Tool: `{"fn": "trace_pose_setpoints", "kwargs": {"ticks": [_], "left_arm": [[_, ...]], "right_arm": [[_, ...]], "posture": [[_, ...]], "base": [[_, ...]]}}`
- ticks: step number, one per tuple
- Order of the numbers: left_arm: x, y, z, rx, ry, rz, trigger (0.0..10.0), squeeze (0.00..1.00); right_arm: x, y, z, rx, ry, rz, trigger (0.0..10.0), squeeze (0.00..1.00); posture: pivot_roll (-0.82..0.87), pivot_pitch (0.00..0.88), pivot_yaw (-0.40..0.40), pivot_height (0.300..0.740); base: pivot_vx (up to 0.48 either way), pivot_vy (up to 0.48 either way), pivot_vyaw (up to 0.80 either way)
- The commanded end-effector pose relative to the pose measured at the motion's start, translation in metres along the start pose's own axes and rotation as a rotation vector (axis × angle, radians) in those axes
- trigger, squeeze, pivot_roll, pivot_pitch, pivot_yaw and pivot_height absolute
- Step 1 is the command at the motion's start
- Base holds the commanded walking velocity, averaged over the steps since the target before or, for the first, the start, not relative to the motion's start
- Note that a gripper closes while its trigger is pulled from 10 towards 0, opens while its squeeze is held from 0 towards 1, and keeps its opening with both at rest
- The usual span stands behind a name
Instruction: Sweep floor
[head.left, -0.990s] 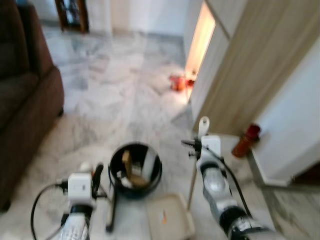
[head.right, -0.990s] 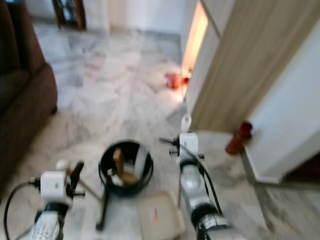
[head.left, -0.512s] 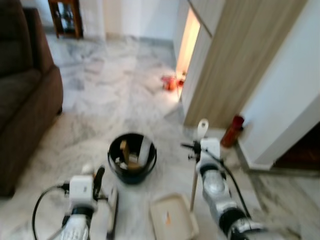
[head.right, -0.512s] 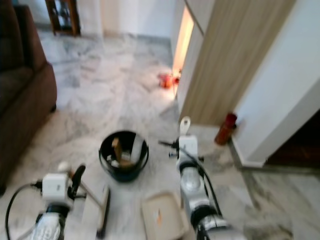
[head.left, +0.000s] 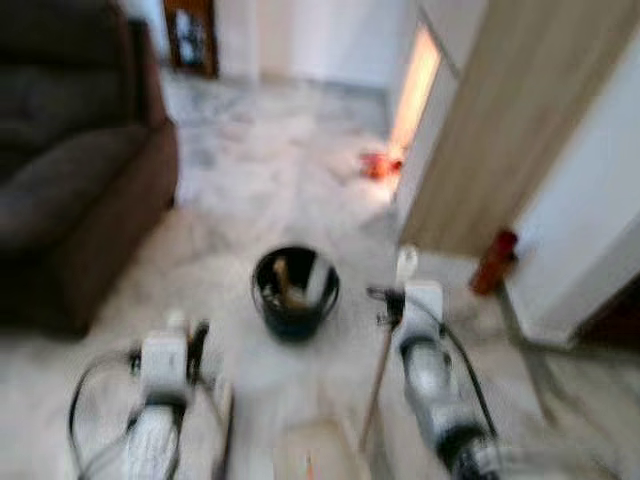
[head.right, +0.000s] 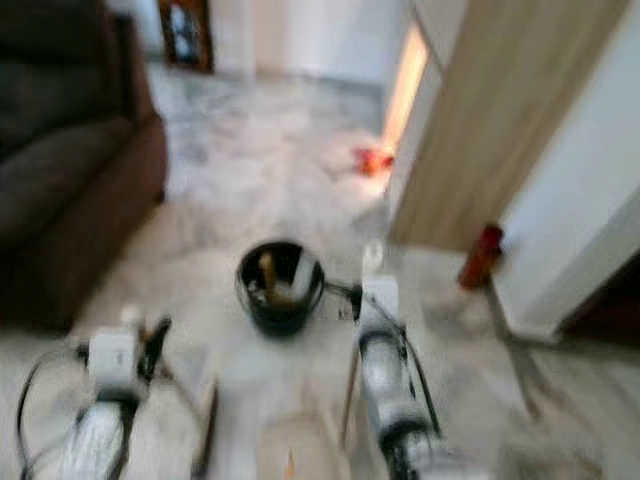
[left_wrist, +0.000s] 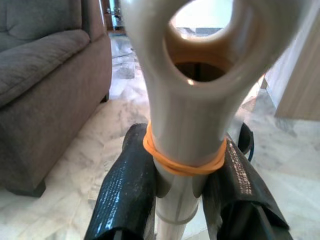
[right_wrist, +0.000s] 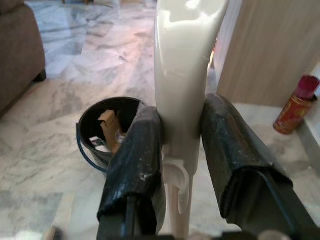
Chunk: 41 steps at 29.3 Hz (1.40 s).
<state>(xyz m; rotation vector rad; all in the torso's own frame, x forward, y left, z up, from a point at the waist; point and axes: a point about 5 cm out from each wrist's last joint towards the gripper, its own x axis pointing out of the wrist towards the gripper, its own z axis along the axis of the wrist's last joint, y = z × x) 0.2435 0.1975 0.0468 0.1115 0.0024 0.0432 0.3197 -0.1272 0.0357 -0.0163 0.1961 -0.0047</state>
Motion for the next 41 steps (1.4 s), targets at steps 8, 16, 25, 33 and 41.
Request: {"fn": "trace_pose_setpoints", "kwargs": {"ticks": [8, 16, 25, 33, 41], "left_arm": [[0.015, -0.003, 0.011, -0.014, -0.042, 0.003, 10.0, 0.0], [0.02, 0.001, 0.013, -0.014, -0.058, 0.007, 10.0, 0.0], [0.021, 0.0, 0.013, -0.014, -0.054, 0.001, 10.0, 0.0], [0.025, -0.001, 0.015, 0.015, -0.064, 0.008, 10.0, 0.0], [0.027, -0.003, 0.015, 0.0, -0.068, 0.006, 10.0, 0.0]], "right_arm": [[0.004, -0.005, 0.008, 0.022, -0.026, -0.012, 10.0, 0.0], [0.004, -0.003, 0.008, 0.03, -0.024, -0.001, 10.0, 0.0], [0.004, -0.006, 0.007, 0.022, -0.021, -0.024, 10.0, 0.0], [0.004, -0.008, 0.007, 0.014, -0.021, -0.024, 10.0, 0.0], [0.004, -0.007, 0.007, 0.015, -0.023, -0.024, 10.0, 0.0]], "posture": [[0.05, 0.033, -0.128, 0.74], [0.06, 0.04, -0.125, 0.74], [0.05, 0.05, -0.121, 0.74], [0.04, 0.05, -0.123, 0.74], [0.04, 0.035, -0.114, 0.74]], "base": [[0.0, 0.0, -0.37], [0.0, 0.0, -0.8], [0.0, 0.0, -0.8], [0.0, -0.057, -0.8], [0.0, -0.285, -0.8]]}}
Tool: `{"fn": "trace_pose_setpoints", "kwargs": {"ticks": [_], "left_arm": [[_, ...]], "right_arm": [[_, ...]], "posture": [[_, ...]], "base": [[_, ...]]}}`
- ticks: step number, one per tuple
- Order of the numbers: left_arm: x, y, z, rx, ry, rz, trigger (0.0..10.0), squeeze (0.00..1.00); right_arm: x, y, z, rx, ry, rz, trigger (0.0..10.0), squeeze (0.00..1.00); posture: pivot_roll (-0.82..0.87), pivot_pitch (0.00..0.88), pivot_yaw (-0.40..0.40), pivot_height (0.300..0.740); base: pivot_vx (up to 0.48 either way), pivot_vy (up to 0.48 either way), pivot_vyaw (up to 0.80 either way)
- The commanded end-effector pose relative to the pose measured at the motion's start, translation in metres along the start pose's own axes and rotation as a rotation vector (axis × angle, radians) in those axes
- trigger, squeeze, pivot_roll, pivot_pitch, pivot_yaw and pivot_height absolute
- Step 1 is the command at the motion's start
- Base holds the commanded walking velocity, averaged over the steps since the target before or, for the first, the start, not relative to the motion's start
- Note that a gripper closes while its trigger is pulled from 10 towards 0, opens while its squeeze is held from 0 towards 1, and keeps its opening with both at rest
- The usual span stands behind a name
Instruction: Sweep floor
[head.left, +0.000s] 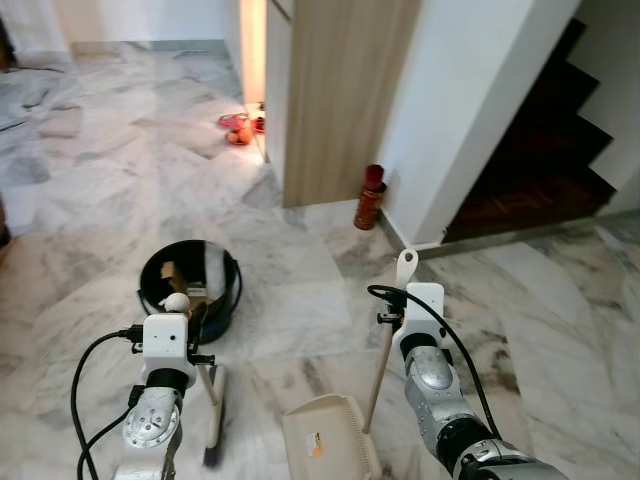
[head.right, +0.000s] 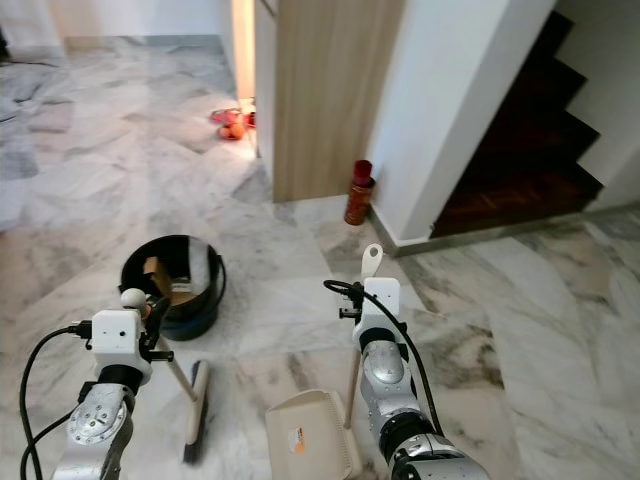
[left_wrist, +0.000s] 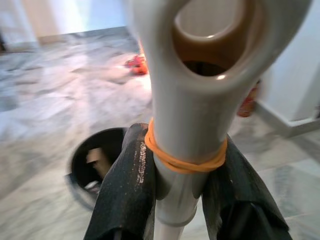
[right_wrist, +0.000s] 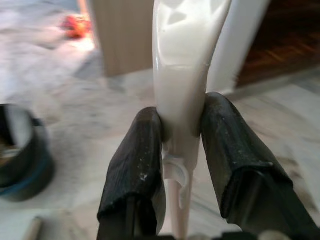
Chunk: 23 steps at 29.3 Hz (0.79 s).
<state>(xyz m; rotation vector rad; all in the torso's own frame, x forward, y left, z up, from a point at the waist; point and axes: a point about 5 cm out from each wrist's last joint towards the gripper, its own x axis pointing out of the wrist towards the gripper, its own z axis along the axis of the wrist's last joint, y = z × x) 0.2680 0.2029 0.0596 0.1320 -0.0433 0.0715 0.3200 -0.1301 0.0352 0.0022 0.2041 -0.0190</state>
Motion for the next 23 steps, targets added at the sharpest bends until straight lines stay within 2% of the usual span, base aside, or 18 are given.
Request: {"fn": "trace_pose_setpoints", "kwargs": {"ticks": [1, 23], "left_arm": [[0.0025, -0.0085, 0.0032, -0.021, -0.023, -0.025, 10.0, 0.0], [0.0013, -0.0106, 0.001, -0.024, -0.028, -0.037, 10.0, 0.0]], "right_arm": [[0.0033, -0.0036, 0.0078, -0.005, -0.031, -0.012, 10.0, 0.0], [0.0004, 0.0011, 0.0046, -0.027, -0.038, 0.013, 10.0, 0.0]], "posture": [[0.04, 0.035, -0.114, 0.74], [0.03, 0.0, -0.099, 0.74]], "base": [[0.0, 0.0, -0.8], [0.0, 0.0, -0.8]]}}
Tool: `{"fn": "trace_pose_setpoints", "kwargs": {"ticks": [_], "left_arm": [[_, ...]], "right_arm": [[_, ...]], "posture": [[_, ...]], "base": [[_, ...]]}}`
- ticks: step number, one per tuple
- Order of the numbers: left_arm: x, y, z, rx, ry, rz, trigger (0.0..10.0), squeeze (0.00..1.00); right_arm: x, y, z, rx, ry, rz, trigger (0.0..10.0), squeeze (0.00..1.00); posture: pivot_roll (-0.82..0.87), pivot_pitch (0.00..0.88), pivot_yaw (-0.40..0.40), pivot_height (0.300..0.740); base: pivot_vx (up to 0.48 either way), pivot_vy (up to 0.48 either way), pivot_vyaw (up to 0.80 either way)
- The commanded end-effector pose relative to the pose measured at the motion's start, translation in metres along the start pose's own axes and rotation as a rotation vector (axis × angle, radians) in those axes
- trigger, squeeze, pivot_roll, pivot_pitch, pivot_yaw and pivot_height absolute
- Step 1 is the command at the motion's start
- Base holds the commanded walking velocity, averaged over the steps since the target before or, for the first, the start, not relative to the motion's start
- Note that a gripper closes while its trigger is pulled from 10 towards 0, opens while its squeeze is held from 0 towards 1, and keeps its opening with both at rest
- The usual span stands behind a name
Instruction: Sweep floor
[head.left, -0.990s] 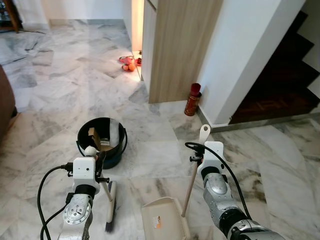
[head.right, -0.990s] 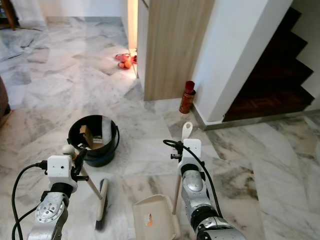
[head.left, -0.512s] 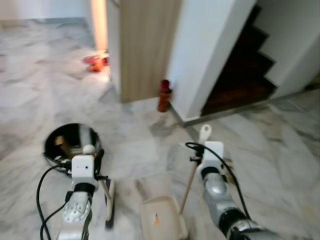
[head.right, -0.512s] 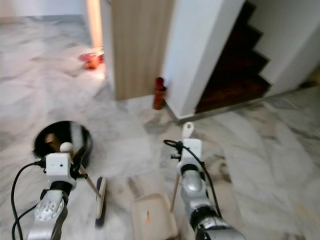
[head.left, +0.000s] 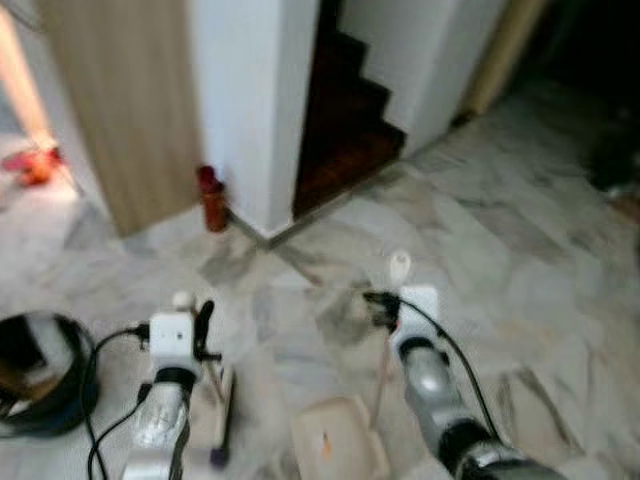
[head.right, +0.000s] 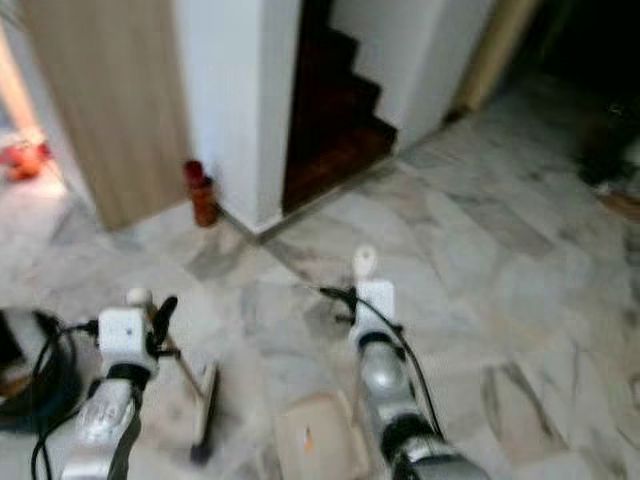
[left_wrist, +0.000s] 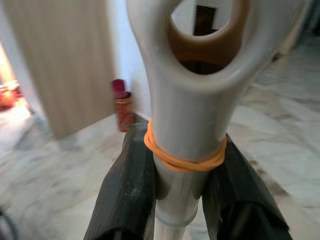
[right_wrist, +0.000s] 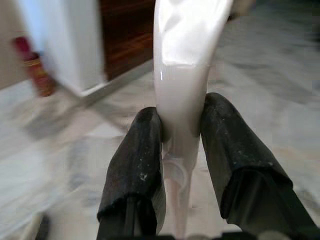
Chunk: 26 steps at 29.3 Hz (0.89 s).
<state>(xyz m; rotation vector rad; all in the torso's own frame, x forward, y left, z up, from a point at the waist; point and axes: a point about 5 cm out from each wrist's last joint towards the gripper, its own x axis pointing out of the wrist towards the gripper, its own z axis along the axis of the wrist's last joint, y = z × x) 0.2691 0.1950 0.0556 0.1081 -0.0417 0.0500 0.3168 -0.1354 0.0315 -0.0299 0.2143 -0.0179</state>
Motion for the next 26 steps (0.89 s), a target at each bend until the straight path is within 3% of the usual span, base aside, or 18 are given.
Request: {"fn": "trace_pose_setpoints", "kwargs": {"ticks": [1, 26], "left_arm": [[0.0009, -0.0023, 0.0038, 0.0, -0.028, -0.017, 10.0, 0.0], [0.0007, -0.0057, 0.0032, -0.003, -0.029, -0.04, 10.0, 0.0]], "right_arm": [[0.0024, 0.0062, 0.0091, 0.005, -0.048, 0.014, 10.0, 0.0], [0.0015, 0.0081, 0.0088, 0.01, -0.054, 0.016, 10.0, 0.0]], "posture": [[0.03, 0.0, -0.099, 0.74], [0.03, 0.0, -0.091, 0.74]], "base": [[0.0, 0.0, -0.8], [0.0, 0.0, -0.8]]}}
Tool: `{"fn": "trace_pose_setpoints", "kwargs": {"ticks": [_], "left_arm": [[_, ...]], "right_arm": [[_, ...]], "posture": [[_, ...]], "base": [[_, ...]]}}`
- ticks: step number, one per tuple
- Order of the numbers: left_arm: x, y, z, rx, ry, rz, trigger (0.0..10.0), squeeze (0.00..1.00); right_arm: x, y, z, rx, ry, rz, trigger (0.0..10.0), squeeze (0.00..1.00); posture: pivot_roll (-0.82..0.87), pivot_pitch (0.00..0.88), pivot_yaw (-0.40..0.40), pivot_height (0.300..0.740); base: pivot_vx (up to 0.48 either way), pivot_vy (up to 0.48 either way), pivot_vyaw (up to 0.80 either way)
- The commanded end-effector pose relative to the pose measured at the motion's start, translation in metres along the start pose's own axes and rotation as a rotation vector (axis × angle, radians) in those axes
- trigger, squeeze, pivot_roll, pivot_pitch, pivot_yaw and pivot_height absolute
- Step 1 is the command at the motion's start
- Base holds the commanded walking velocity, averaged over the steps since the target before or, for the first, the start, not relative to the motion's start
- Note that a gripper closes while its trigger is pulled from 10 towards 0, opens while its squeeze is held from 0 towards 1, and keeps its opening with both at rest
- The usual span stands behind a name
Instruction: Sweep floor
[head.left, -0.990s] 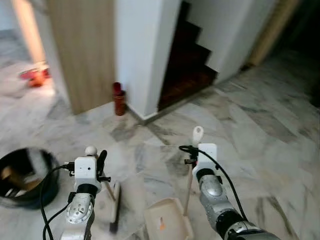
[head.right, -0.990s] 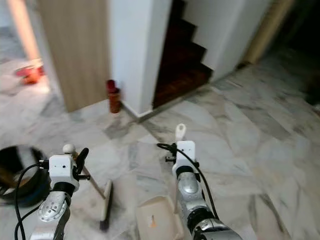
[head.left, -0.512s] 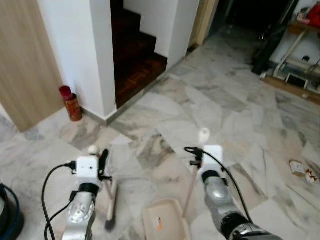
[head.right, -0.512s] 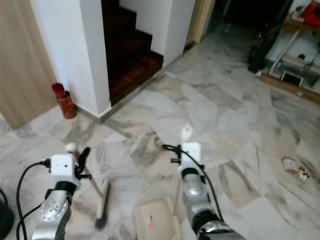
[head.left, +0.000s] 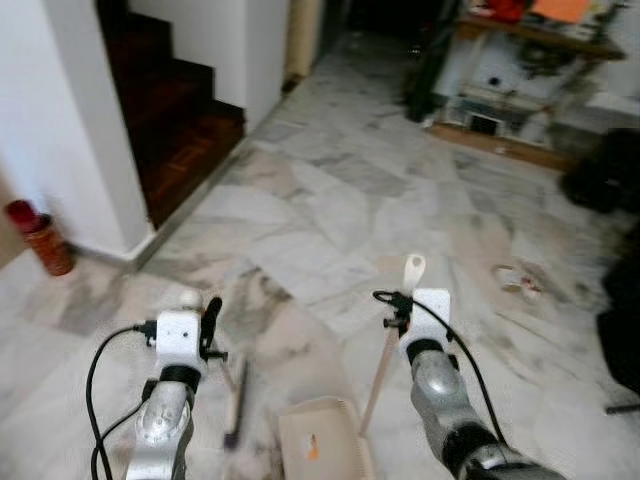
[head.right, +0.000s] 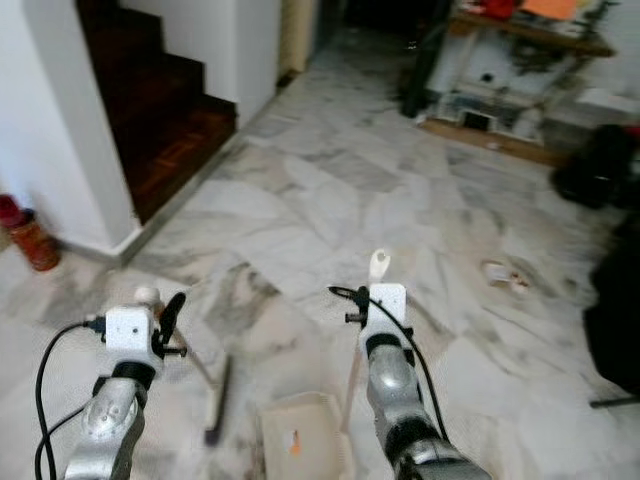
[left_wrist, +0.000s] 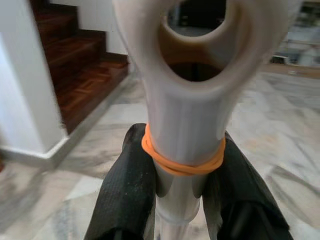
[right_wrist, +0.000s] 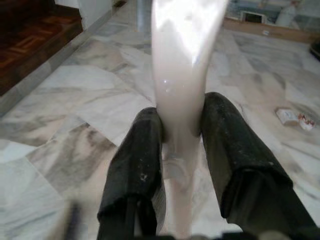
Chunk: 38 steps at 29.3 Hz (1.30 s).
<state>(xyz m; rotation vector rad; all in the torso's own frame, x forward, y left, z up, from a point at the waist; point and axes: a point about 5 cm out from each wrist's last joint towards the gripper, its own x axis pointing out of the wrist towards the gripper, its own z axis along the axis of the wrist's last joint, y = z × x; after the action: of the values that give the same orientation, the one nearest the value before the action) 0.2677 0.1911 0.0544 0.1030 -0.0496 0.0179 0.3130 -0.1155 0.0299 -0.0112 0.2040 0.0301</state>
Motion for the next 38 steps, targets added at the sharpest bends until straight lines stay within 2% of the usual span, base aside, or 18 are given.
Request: {"fn": "trace_pose_setpoints", "kwargs": {"ticks": [1, 23, 38], "left_arm": [[0.0024, -0.0018, 0.0039, 0.003, -0.02, -0.009, 10.0, 0.0], [0.0053, -0.0011, 0.0056, 0.004, -0.024, -0.008, 10.0, 0.0], [0.0063, -0.0004, 0.0063, -0.01, -0.023, 0.003, 10.0, 0.0]], "right_arm": [[0.0049, -0.0119, 0.0107, -0.005, -0.043, -0.034, 10.0, 0.0], [0.0062, -0.0125, 0.0134, 0.003, -0.05, -0.044, 10.0, 0.0], [0.0067, -0.0123, 0.0144, 0.003, -0.053, -0.042, 10.0, 0.0]], "posture": [[0.03, 0.0, -0.091, 0.74], [0.03, 0.0, -0.09, 0.74], [0.03, 0.012, -0.094, 0.74]], "base": [[0.0, 0.0, -0.8], [0.0, 0.0, -0.8], [0.0, 0.0, 0.0]]}}
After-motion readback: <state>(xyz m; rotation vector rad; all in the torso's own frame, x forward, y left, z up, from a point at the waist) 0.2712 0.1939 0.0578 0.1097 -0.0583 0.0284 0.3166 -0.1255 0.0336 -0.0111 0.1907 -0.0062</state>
